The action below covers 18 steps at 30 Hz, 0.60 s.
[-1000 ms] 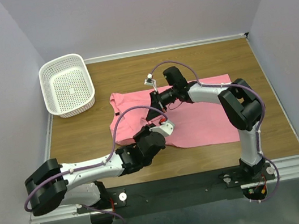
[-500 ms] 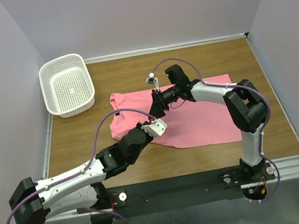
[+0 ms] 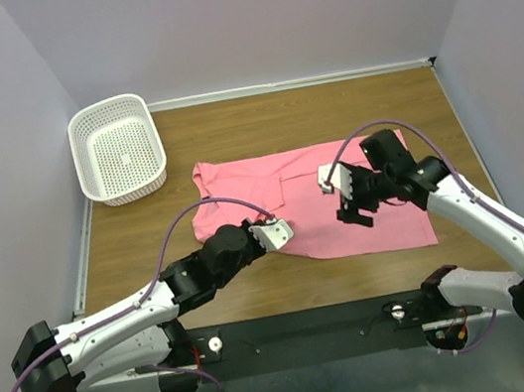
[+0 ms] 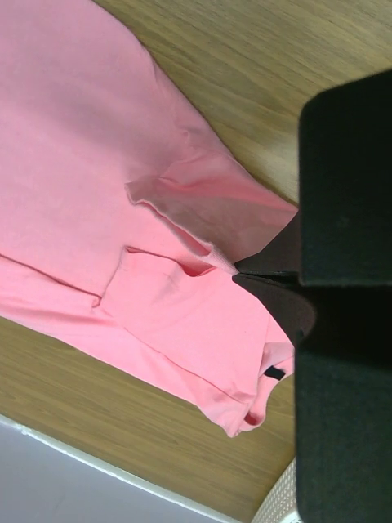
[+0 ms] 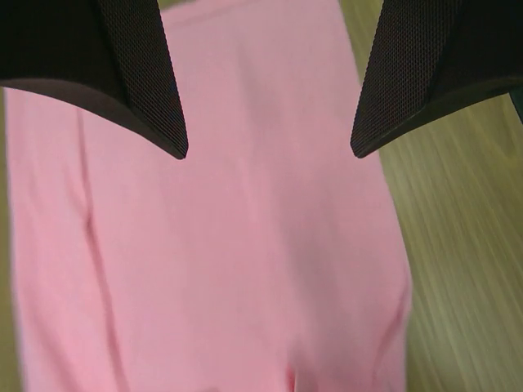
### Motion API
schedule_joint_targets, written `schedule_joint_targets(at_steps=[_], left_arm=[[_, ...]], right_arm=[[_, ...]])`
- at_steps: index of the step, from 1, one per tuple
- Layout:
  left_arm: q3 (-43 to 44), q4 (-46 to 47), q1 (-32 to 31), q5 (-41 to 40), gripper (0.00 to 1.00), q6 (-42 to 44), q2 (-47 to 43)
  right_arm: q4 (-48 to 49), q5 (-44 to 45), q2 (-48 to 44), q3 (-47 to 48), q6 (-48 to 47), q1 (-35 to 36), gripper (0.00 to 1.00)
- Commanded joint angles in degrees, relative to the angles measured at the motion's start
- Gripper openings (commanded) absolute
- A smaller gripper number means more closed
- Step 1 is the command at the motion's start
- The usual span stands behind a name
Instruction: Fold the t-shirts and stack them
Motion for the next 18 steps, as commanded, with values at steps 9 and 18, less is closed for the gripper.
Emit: schedule_joint_targets(at_steps=[9, 18], left_arm=[[-0.13, -1.76, 0.5, 1.46, 0.0, 0.52, -4.32], [-0.74, -1.41, 0.5, 1.2, 0.0, 0.61, -6.6]], right_arm=[[-15.58, 24.05, -9.83, -20.91, -12.98, -2.9, 0.72], [-14.79, 31.53, -6.76, -21.88, -9.9, -4.3, 0.57]])
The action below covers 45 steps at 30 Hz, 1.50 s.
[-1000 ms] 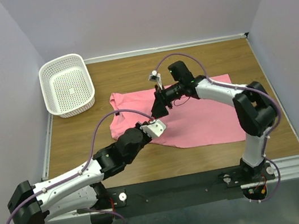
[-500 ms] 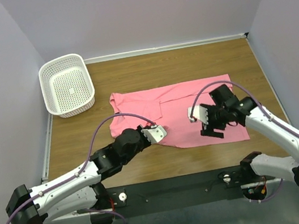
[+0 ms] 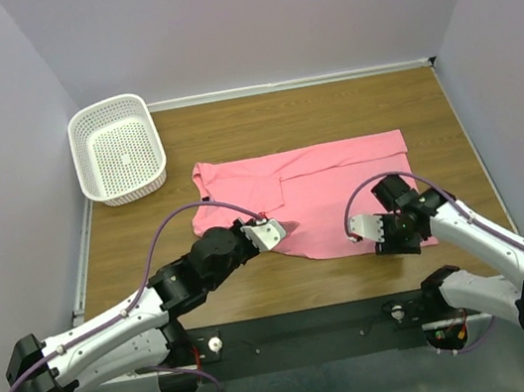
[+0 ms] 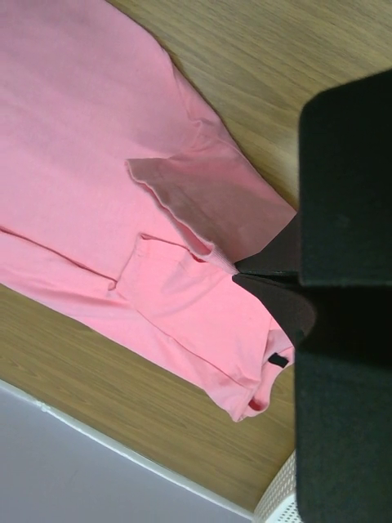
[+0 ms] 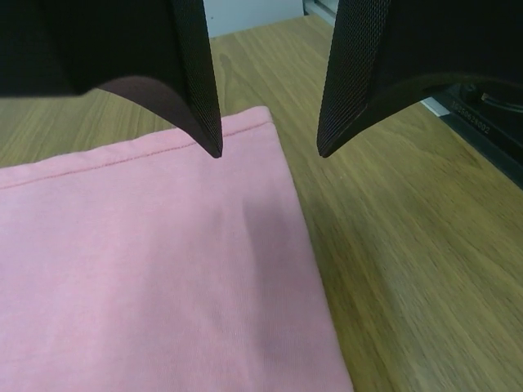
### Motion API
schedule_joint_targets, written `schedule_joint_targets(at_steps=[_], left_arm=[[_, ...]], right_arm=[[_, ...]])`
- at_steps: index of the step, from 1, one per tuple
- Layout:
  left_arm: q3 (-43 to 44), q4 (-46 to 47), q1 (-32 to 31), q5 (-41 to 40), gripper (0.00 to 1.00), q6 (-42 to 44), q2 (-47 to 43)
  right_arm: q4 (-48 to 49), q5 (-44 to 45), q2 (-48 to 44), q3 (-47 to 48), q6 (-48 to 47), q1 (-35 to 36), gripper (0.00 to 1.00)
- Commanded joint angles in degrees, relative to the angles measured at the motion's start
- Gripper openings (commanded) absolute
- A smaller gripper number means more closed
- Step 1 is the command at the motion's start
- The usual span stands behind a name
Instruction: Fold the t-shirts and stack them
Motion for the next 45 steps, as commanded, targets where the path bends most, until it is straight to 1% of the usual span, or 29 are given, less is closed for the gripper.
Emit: schedule_joint_targets(at_steps=[1, 5, 10, 11, 13, 18, 19, 21, 23, 26, 29, 31, 32, 33, 34, 36, 39, 42, 45], left_arm=[[-0.83, -0.08, 0.24, 0.61, 0.0, 0.39, -1.51], [-0.83, 0.45, 0.24, 1.13, 0.0, 0.3, -1.43], [-1.01, 0.63, 0.24, 0.7, 0.0, 0.13, -2.21], [-1.1, 0.71, 0.24, 0.69, 0.0, 0.12, -2.39], [-1.27, 0.8, 0.24, 0.52, 0.0, 0.12, -2.75], [-1.36, 0.98, 0.33, 0.34, 0.0, -0.05, -2.83], [-1.36, 0.98, 0.41, 0.26, 0.0, -0.05, -2.83], [-1.27, 0.98, 0.41, -0.01, 0.0, -0.14, -2.75], [-1.36, 1.07, 0.5, -0.18, 0.0, -0.14, -2.83], [-1.36, 1.07, 0.68, -0.27, 0.0, -0.31, -2.66], [-1.45, 1.07, 0.77, -0.62, 0.0, -0.23, -2.48], [-1.45, 1.07, 0.94, -0.8, 0.0, -0.23, -2.57], [-1.45, 1.15, 1.03, -0.89, 0.0, -0.31, -2.57], [-1.54, 1.15, 1.03, -0.89, 0.0, -0.31, -2.57], [-1.45, 1.15, 1.12, -0.89, 0.0, -0.4, -2.48], [-1.54, 1.24, 1.29, -0.97, 0.0, -0.31, -2.57], [-1.63, 1.15, 1.56, -1.06, 0.0, -0.32, -2.75], [-1.63, 1.33, 1.73, -1.06, 0.0, -0.32, -2.83], [-1.63, 1.42, 1.82, -0.71, 0.0, -0.4, -3.01]], right_arm=[[-0.87, 4.3, 2.43, -0.07, 1.18, -0.61, 0.56], [0.27, 5.62, 7.0, 0.28, 1.18, -0.61, 0.55], [4.48, 5.1, 13.23, 0.28, 2.06, -0.61, 0.52], [5.02, 5.1, 14.55, 0.11, 2.41, -0.61, 0.48], [6.34, 5.01, 16.93, -0.07, 3.02, -0.61, 0.42], [7.13, 3.08, 17.91, 0.63, 3.99, -0.61, 0.05], [6.96, 3.08, 16.6, 1.76, 4.17, -0.61, 0.02], [6.69, 3.08, 14.92, 3.7, 4.35, -0.61, 0.01], [5.73, 1.06, 14.65, 8.18, 4.43, -0.61, 0.01], [5.11, -0.97, 17.8, 14.59, 4.96, -0.61, 0.01], [5.28, -1.58, 25.34, 19.34, 3.82, -0.52, 0.0], [5.99, -1.58, 28.35, 21.71, 3.82, -0.52, 0.01], [6.42, -1.5, 31.15, 23.73, 4.17, -0.61, 0.02], [6.95, -1.5, 31.17, 24.97, 4.17, -0.61, 0.03], [8.0, -1.5, 33.7, 25.94, 4.87, -0.61, 0.04], [9.32, -1.32, 36.87, 28.49, 7.32, -0.61, 0.21], [11.87, 0.26, 37.77, 30.16, 10.57, -0.78, 0.37], [12.41, 0.18, 34.35, 31.13, 15.14, -1.83, 0.39], [11.79, 0.17, 28.57, 27.63, 16.47, -2.19, 0.39]])
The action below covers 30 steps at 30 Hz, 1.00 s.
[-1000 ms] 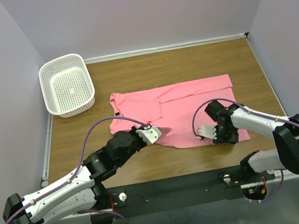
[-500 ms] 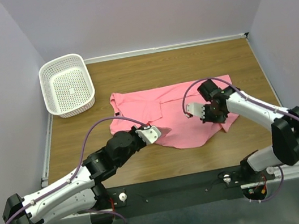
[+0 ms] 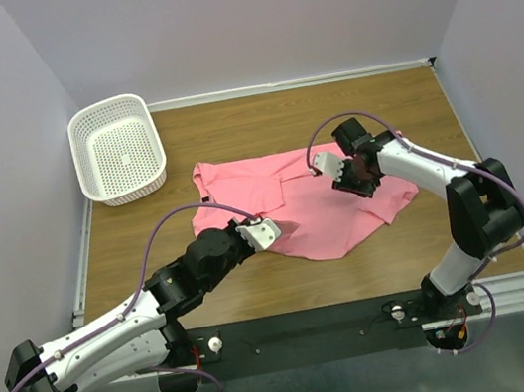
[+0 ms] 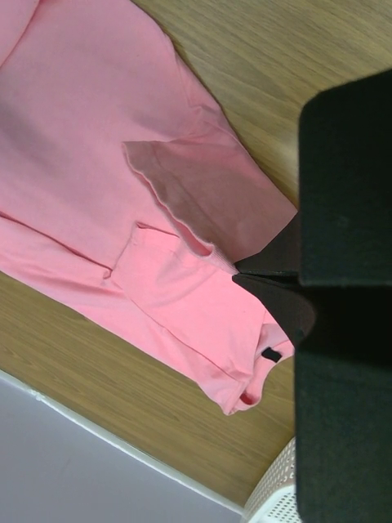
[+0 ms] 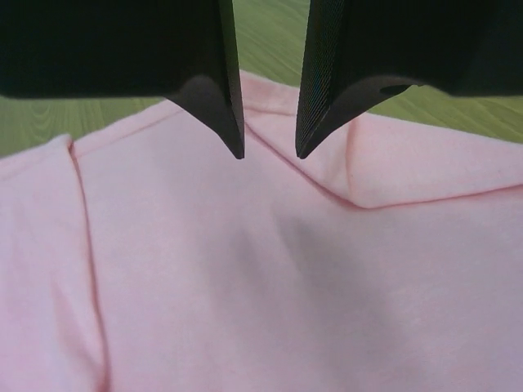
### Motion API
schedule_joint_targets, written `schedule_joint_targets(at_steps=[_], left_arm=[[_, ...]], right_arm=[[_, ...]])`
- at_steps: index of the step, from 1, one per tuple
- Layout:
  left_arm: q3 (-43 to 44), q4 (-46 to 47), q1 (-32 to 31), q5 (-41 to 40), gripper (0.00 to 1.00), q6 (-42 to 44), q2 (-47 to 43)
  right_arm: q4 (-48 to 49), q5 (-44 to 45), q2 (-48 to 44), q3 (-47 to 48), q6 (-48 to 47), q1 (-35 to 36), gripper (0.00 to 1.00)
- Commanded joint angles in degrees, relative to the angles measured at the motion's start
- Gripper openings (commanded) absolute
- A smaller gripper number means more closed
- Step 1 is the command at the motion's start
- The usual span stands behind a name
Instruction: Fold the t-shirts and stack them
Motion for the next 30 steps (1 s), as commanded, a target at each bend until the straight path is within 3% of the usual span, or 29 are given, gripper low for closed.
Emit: schedule_joint_targets(at_steps=[1, 8, 30], left_arm=[[-0.53, 1.33, 0.51, -0.56, 0.0, -0.27, -0.78], [-0.53, 1.59, 0.69, 0.14, 0.0, -0.27, -0.96], [-0.62, 1.51, 0.95, 0.06, 0.0, -0.27, -0.69]], right_arm=[[-0.38, 0.48, -7.74, -2.5, 4.76, -0.81, 0.38], [-0.92, 1.63, -11.61, -14.36, 8.45, -1.51, 0.37], [6.81, 7.69, -7.66, -20.09, 9.68, -2.75, 0.37]])
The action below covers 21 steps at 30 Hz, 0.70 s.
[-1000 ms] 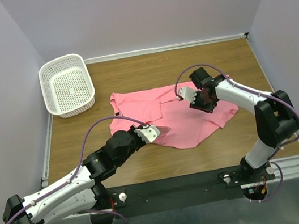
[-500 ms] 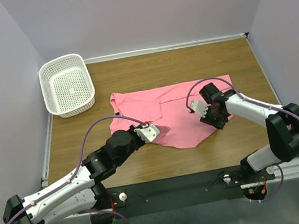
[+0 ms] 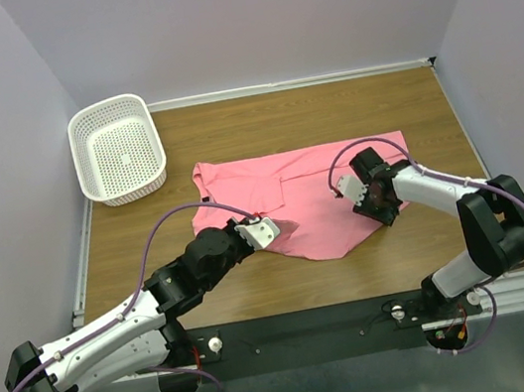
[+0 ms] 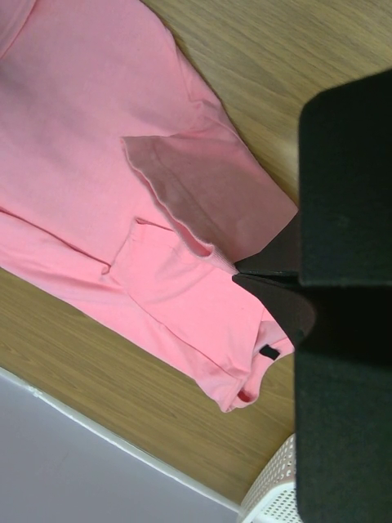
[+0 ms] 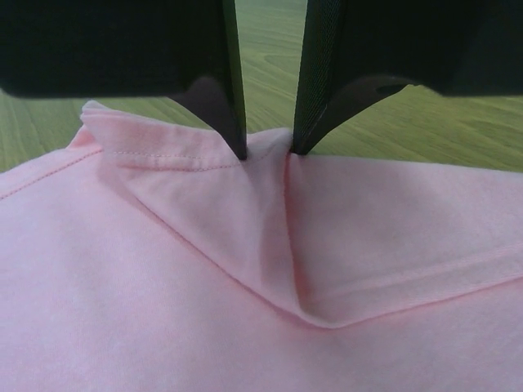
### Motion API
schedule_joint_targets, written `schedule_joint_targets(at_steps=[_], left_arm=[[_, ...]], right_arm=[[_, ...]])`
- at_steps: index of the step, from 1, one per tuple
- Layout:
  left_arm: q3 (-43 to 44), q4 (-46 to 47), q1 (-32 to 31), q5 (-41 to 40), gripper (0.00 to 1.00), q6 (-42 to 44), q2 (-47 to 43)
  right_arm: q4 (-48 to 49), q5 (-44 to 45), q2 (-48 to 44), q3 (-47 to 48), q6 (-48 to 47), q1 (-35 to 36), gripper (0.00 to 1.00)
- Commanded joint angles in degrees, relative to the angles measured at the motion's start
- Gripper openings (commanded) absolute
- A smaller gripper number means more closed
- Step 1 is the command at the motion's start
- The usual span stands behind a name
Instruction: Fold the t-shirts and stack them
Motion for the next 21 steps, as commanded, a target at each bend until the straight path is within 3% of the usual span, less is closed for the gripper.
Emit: schedule_joint_targets(at_steps=[1, 21], left_arm=[[-0.6, 1.46, 0.45, 0.12, 0.0, -0.27, -0.54], [-0.42, 1.73, 0.97, -0.23, 0.0, -0.45, -0.19]], right_arm=[[2.51, 2.31, 1.1, -1.99, 0.2, -0.54, 0.36], [-3.03, 2.31, -9.44, -0.85, -0.51, -0.54, 0.07]])
